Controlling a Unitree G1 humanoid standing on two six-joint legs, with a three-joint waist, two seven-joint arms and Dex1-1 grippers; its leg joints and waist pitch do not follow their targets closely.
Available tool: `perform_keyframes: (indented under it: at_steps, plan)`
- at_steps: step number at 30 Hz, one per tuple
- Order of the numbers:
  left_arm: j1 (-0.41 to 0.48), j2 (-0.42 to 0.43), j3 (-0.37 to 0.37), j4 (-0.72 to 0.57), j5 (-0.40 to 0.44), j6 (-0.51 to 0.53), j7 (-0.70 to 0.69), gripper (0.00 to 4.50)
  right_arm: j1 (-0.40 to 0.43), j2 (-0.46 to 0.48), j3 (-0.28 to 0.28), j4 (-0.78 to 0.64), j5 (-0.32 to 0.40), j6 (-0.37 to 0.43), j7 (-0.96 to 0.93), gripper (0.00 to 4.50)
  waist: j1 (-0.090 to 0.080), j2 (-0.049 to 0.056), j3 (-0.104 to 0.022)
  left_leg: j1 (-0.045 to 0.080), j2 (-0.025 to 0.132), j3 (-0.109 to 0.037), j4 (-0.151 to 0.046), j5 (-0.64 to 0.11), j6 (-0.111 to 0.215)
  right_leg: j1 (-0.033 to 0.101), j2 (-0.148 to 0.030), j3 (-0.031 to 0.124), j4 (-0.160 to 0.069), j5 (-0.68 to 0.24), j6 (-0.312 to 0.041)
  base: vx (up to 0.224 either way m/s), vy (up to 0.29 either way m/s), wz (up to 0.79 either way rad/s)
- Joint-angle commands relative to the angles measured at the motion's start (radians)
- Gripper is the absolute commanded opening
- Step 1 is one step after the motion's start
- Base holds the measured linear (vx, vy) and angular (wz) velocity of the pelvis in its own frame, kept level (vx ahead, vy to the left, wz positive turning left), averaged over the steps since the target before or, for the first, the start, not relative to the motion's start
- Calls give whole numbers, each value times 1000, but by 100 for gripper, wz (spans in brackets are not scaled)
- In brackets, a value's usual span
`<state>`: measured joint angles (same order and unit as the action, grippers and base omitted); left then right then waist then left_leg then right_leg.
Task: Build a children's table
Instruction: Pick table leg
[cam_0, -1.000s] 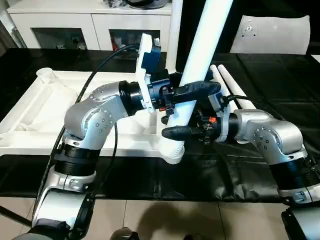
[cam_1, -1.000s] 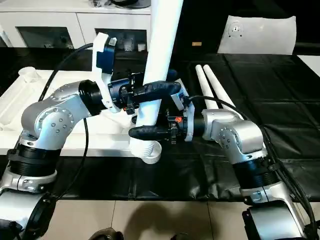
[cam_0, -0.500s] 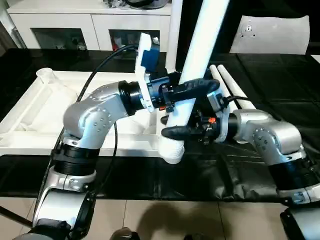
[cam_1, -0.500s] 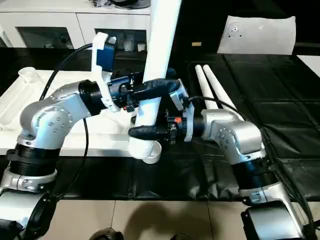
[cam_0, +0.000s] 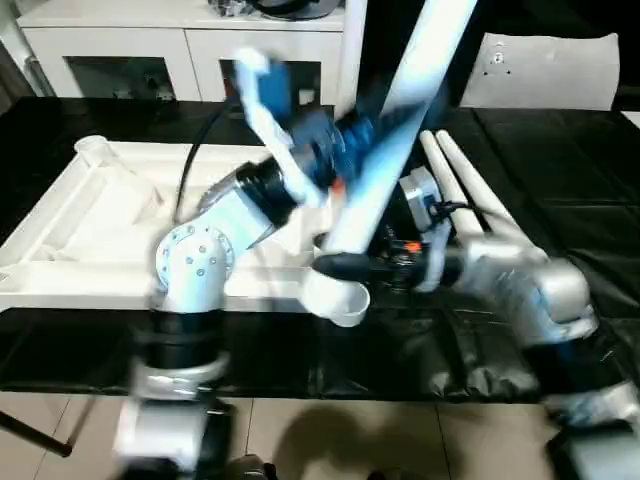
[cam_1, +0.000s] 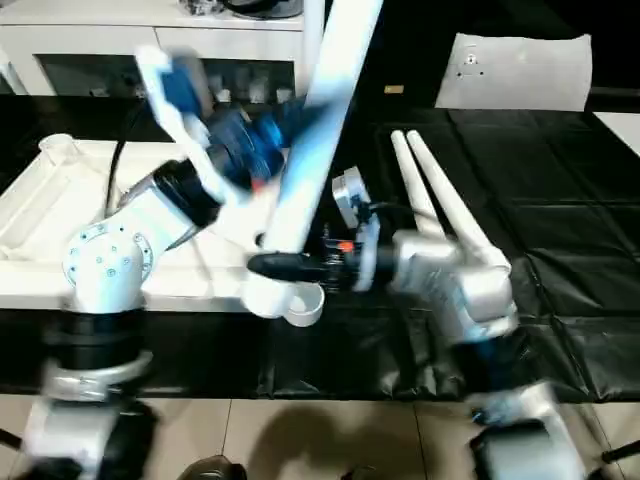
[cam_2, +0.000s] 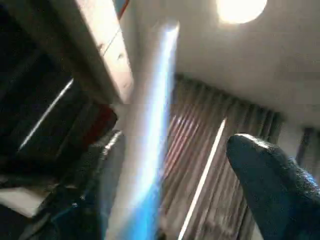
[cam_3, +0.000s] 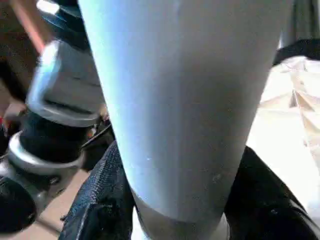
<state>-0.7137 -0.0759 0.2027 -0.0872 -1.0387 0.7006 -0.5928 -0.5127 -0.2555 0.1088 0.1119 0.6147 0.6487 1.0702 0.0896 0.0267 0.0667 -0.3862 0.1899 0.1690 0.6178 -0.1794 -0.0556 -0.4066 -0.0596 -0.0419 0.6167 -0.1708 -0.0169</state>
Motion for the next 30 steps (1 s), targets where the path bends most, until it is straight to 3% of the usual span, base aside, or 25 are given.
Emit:
perform_keyframes:
  at_steps: [1, 2, 3, 4, 5, 8, 9, 10, 11, 12, 15, 19, 24, 30]
  plan:
    - [-10, 0, 31, -27, -32, -22, 31, 404, 6, 24, -38, -28, 4, -16, -71, 193, 1, -6, -80, 12, 26, -6, -67, -150, 23, 56, -60, 30, -76, -241, -199, 0, 0, 0]
    - [-7, 0, 38, -31, -34, -27, 35, 414, 13, 35, -42, -36, -2, -22, -92, 193, -1, -5, -80, 14, 25, -6, -67, -159, 18, 55, -60, 28, -79, -262, -186, 0, 0, 0]
    - [2, 18, 37, -39, 5, -35, 30, 420, 22, 51, -47, -43, -13, -32, -127, 193, -1, 3, -80, 15, 25, -7, -67, -165, 14, 54, -60, 28, -78, -274, -180, 0, 0, 0]
    - [9, 30, 41, -43, 37, -35, 39, 425, 29, 64, -51, -48, -23, -44, -154, 193, -3, 0, -79, 16, 24, -7, -70, -171, 10, 52, -58, 28, -83, -298, -159, 0, 0, 0]
    - [9, 30, 41, -43, 37, -35, 39, 434, 29, 64, -51, -48, -23, -44, -154, 193, -4, 3, -79, 17, 26, -9, -72, -176, 3, 52, -58, 29, -83, -306, -144, 0, 0, 0]
    - [37, 104, 22, -31, 153, -29, 62, 450, 41, 84, -64, -43, -83, -123, -228, 193, -7, 8, -79, 20, 28, -11, -76, -189, -13, 47, -56, 29, -81, -293, -130, 0, 0, 0]
    - [51, 174, -34, -16, 258, -33, 98, 450, 46, 89, -67, -50, -109, -163, -257, 193, -8, 16, -79, 20, 27, -13, -76, -199, -18, 46, -56, 29, -79, -294, -127, 0, 0, 0]
    - [57, 229, -88, 3, 350, -40, 138, 450, 49, 88, -64, -60, -120, -179, -264, 193, -11, 17, -80, 23, 28, -15, -78, -215, -26, 45, -54, 29, -79, -291, -107, 0, 0, 0]
    - [57, 229, -88, 3, 350, -40, 138, 450, 49, 88, -64, -60, -120, -179, -264, 193, -15, 20, -80, 24, 26, -15, -79, -221, -29, 46, -51, 30, -78, -282, -94, 0, 0, 0]
    - [59, 279, -146, 16, 424, -55, 161, 450, 56, 83, -53, -81, -132, -180, -270, 193, -13, 21, -82, 25, 26, -16, -78, -215, -31, 48, -53, 30, -78, -270, -98, 0, 0, 0]
    - [53, 301, -182, 7, 459, -61, 157, 450, 65, 79, -39, -93, -145, -184, -276, 193, -9, 25, -84, 22, 27, -14, -76, -194, -35, 49, -57, 32, -70, -221, -132, 0, 0, 0]
    - [55, 316, -259, -92, 441, -31, 59, 450, 92, 57, 19, -76, -224, -247, -282, 193, -8, 23, -83, 19, 27, -11, -74, -192, -35, 51, -60, 32, -68, -181, -174, 0, 0, 0]
    - [72, 336, -265, -148, 381, -22, -12, 450, 101, 53, 16, -72, -247, -259, -298, 190, -17, 21, -75, 18, 23, -11, -77, -247, -34, 49, -60, 33, -78, -299, -155, 0, 0, 0]
    - [75, 378, -214, -31, 487, -76, 50, 450, 97, 67, -29, -34, -279, -280, -412, 190, -35, 25, -75, 21, 18, -13, -78, -274, -43, 46, -54, 31, -82, -320, -141, 0, 0, 0]
